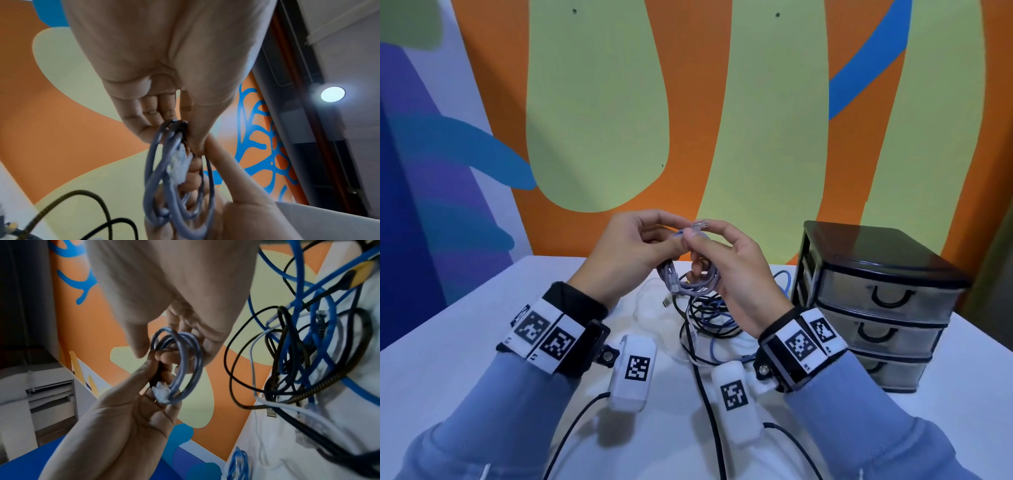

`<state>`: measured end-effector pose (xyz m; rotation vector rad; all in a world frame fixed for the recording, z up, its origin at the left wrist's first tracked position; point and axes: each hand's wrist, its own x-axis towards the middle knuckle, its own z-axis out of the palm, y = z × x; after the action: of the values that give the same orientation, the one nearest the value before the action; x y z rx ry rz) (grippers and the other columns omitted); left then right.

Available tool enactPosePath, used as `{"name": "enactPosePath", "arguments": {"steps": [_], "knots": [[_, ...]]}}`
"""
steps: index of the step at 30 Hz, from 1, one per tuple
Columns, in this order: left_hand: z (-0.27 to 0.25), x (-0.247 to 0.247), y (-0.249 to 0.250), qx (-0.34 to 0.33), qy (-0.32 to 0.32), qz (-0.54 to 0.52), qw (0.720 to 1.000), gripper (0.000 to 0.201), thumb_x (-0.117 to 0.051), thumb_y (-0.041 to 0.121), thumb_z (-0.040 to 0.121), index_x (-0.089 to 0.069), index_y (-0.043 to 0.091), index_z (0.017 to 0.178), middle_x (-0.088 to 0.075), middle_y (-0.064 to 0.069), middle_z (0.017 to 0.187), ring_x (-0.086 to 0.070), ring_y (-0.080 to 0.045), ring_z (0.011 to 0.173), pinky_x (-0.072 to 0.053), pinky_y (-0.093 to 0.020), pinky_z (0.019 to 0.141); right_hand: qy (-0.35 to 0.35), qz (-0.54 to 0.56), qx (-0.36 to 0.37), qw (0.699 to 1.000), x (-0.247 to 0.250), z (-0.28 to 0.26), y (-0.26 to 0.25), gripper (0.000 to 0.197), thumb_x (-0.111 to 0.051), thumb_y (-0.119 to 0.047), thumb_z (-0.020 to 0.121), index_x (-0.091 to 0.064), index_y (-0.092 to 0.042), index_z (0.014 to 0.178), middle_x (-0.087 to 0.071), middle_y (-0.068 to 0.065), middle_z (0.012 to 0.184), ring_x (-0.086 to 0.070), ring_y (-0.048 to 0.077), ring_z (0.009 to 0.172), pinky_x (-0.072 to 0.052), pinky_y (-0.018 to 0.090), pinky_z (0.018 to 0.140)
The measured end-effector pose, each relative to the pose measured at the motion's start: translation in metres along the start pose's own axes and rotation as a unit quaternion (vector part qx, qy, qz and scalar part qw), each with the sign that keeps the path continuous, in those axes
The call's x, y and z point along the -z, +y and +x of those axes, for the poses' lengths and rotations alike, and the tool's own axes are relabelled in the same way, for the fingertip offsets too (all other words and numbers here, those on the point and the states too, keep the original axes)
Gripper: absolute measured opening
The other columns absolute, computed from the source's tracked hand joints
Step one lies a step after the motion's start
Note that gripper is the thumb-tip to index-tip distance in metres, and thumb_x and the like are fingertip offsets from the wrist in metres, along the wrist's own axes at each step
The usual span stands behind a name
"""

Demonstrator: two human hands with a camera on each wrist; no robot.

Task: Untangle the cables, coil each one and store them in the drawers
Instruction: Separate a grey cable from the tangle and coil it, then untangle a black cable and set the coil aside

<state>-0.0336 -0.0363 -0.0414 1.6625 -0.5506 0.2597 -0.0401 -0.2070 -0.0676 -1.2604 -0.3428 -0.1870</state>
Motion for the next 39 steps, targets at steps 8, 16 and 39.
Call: {"name": "enactPosePath", "arguments": {"steps": [8, 16, 39], "knots": [[0.005, 0.006, -0.004, 0.027, 0.011, 0.055, 0.998, 0.018, -0.083, 0.016, 0.089, -0.077, 0.015, 0.107, -0.077, -0.012, 0.082, -0.068, -0.013, 0.072, -0.055, -0.024, 0.068, 0.031, 0.040, -0.004, 0.999, 0.001, 0.002, 0.000, 0.032, -0.072, -0.017, 0.098, -0.065, -0.003, 0.126, -0.058, 0.004, 0.073, -0.052, 0.016, 0.065, -0.050, 0.035, 0.072], [0.013, 0.047, -0.016, 0.042, 0.128, 0.156, 0.979, 0.010, -0.083, 0.010, 0.088, -0.078, 0.012, 0.096, -0.077, -0.015, 0.074, -0.069, -0.021, 0.063, -0.057, -0.030, 0.061, 0.073, -0.454, 0.120, 0.880, 0.020, 0.005, 0.000, 0.032, -0.070, -0.056, 0.092, -0.064, -0.038, 0.117, -0.062, -0.008, 0.103, -0.055, 0.012, 0.105, -0.048, 0.033, 0.092], [0.068, 0.153, -0.075, 0.359, 0.055, 0.495, 0.789, 0.038, -0.084, 0.027, 0.089, -0.069, -0.005, 0.103, -0.073, -0.022, 0.095, -0.071, -0.036, 0.087, -0.056, -0.039, 0.075, 0.044, -0.453, 0.071, 0.888, 0.032, 0.011, 0.013, 0.016, -0.070, -0.023, 0.086, -0.078, -0.030, 0.075, -0.073, -0.012, 0.071, -0.068, 0.013, 0.074, -0.058, 0.035, 0.072]]}}
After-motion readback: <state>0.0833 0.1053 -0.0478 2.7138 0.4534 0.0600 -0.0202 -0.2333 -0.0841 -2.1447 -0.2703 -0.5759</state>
